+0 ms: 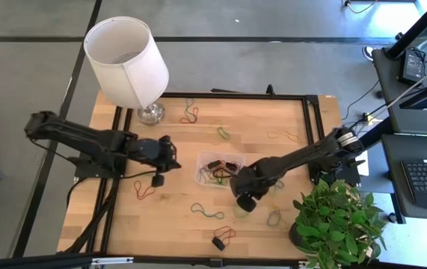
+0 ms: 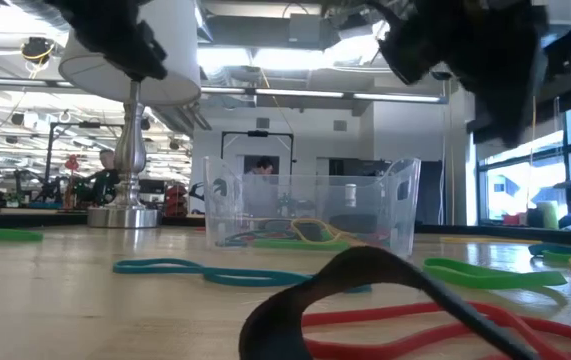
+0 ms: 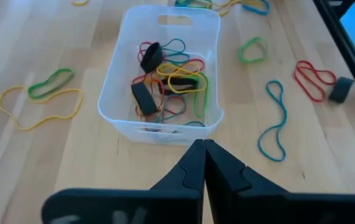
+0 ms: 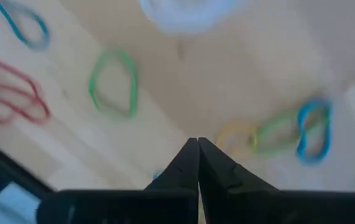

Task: Pick and place rubber bands into bin
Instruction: Put the blue rubber band into the transparent bin

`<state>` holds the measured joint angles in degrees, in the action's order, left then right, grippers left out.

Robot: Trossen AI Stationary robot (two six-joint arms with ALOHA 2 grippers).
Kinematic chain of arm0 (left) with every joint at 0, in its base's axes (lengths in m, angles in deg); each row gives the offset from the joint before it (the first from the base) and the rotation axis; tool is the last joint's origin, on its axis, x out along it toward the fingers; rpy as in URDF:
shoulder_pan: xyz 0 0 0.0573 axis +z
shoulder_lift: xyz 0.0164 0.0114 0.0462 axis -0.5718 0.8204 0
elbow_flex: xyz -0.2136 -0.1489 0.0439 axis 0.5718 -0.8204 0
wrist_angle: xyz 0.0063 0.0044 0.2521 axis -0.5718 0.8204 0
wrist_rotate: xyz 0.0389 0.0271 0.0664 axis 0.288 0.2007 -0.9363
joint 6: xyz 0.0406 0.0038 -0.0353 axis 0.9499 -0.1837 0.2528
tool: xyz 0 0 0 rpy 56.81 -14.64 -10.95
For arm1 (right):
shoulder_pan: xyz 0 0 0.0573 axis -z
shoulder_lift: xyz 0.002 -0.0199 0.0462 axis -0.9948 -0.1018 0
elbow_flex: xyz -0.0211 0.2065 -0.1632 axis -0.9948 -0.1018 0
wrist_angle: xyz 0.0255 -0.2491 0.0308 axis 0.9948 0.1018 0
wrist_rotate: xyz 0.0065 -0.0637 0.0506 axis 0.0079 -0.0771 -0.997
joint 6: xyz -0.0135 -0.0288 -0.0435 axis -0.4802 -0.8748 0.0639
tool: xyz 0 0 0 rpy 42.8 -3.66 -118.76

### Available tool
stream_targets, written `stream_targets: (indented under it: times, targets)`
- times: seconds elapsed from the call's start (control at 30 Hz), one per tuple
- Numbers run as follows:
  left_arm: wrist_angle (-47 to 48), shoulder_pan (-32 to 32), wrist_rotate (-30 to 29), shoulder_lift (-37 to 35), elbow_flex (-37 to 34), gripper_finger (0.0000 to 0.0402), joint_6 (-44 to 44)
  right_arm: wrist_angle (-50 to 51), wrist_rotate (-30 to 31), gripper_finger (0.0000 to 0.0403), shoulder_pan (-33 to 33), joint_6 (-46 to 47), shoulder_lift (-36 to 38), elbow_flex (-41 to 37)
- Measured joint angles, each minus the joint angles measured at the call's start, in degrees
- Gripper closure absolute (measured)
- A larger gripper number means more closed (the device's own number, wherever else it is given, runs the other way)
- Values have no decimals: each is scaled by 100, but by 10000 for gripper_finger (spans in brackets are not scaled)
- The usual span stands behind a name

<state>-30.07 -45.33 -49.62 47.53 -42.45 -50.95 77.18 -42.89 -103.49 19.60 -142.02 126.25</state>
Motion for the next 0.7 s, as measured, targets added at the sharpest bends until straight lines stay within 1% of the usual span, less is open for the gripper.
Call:
stream_targets:
  times: [0.07, 0.13, 0.33, 0.53, 0.7]
  targets:
    - [6, -60, -41, -175, -86, 401, 30, 23, -279, 396, -37, 126, -92, -17]
    - [-2, -90, -43, -303, -161, 401, 36, 36, -423, 387, -111, 267, -173, -49]
    - [30, -190, -33, -439, -256, 400, 49, -44, -1075, 346, -285, 904, -361, -273]
    - [30, -283, 23, -431, -281, 399, 49, -132, -1557, 299, -514, 846, -438, -771]
    - [31, -417, 109, -428, -281, 400, 48, -261, -1589, 276, -653, 713, -438, -1086]
